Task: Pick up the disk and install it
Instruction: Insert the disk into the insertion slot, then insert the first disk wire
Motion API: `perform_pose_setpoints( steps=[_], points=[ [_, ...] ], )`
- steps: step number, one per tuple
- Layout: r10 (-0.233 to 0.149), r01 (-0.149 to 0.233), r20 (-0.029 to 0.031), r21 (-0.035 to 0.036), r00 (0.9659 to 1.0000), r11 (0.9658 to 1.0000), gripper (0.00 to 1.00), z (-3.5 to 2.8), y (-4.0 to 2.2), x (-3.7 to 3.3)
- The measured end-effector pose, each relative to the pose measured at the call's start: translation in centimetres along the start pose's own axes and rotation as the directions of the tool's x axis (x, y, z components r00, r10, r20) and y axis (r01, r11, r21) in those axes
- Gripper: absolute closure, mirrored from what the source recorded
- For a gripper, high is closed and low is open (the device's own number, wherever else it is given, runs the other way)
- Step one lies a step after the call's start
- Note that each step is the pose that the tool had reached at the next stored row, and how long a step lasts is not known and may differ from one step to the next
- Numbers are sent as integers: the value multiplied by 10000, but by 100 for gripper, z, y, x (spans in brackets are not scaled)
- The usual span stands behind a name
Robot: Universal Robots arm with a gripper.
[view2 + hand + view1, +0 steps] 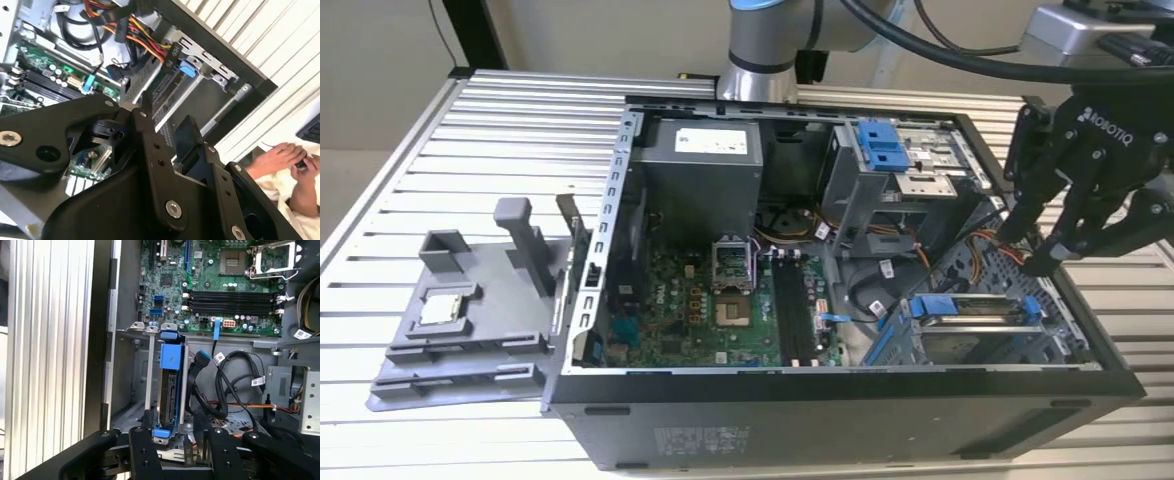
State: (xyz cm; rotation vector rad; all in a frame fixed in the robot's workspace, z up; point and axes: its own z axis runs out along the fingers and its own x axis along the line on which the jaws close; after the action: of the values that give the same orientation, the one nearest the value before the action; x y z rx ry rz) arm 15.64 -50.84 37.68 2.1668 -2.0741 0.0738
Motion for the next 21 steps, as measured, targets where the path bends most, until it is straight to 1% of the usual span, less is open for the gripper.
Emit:
perform_pose_setpoints(
  steps=[1, 2, 4, 5, 7, 9, 11, 12, 14, 15, 18, 21],
  points=[
    [-18, 18, 191, 8, 9998, 10000, 0, 0, -5, 0],
    [-31, 30, 356, 16, 9994, 10000, 0, -1, -14, 0],
    [-48, 47, 466, 23, 9989, 10000, 0, 3, -50, 1],
    [-57, 56, 508, 25, 9987, 10000, 0, 5, -89, 2],
    [-88, 87, 514, 28, 9986, 10000, 0, 16, -157, 3],
    [-116, 115, 513, 26, 9986, 9999, 0, 48, -209, 1],
    [-124, 123, 512, 21, 9986, 9999, 0, 83, -224, -3],
    [-129, 130, 513, 0, 9986, 9999, 0, 94, -225, -5],
    [-158, 163, 516, -94, 9985, 9998, 0, 106, -226, -7],
    [-174, 181, 518, -121, 9985, 9998, 0, 117, -227, -8],
    [-255, 261, 507, -118, 9984, 9996, 0, 144, -248, -17],
    [-401, 406, 497, -101, 9980, 9991, 0, 146, -294, -15]
  ],
)
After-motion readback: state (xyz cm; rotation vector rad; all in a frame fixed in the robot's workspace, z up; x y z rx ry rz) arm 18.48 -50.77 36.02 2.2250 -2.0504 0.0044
